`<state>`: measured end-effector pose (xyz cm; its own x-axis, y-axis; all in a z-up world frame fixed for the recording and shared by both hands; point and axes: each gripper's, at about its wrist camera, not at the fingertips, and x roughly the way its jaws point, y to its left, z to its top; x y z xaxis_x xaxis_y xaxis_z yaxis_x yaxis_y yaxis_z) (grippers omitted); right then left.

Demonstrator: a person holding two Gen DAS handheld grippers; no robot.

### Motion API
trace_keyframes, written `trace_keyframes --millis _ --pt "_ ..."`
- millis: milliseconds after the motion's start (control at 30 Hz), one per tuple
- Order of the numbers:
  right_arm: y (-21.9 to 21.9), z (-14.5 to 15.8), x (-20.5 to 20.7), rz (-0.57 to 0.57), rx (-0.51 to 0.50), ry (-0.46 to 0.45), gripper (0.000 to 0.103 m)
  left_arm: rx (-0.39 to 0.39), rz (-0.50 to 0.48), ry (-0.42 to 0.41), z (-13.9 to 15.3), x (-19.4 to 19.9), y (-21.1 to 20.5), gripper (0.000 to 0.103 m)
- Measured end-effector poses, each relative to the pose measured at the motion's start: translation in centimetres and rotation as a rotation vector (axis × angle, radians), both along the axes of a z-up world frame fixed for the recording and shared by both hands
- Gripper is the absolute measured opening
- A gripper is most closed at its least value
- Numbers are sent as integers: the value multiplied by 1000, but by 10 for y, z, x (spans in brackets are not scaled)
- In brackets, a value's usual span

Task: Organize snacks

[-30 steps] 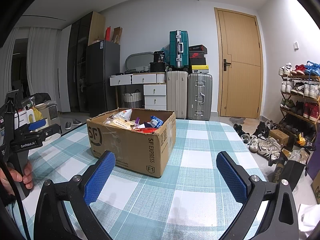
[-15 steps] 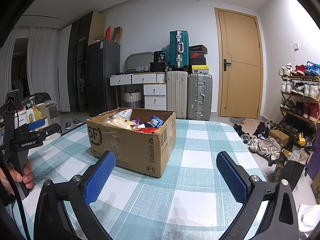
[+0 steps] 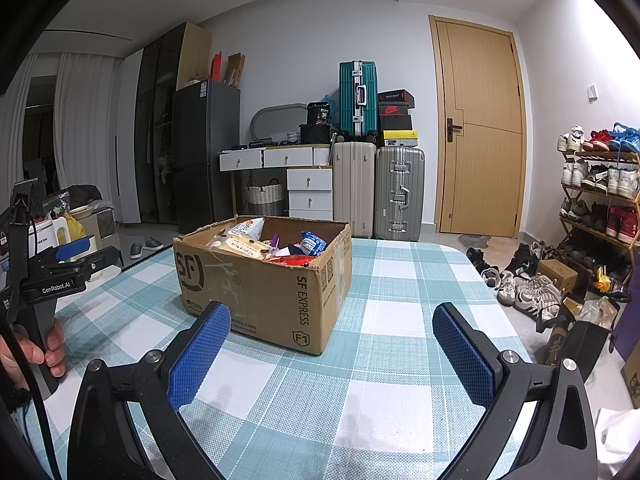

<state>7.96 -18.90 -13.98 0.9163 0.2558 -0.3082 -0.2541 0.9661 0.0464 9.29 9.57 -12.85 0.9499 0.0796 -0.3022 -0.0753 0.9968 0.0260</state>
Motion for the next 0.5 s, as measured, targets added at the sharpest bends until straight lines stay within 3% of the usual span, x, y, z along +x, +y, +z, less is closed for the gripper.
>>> trace_keyframes --millis 500 --pt "0 0 0 0 -1 0 103 -1 -4 0 1 -1 1 102"
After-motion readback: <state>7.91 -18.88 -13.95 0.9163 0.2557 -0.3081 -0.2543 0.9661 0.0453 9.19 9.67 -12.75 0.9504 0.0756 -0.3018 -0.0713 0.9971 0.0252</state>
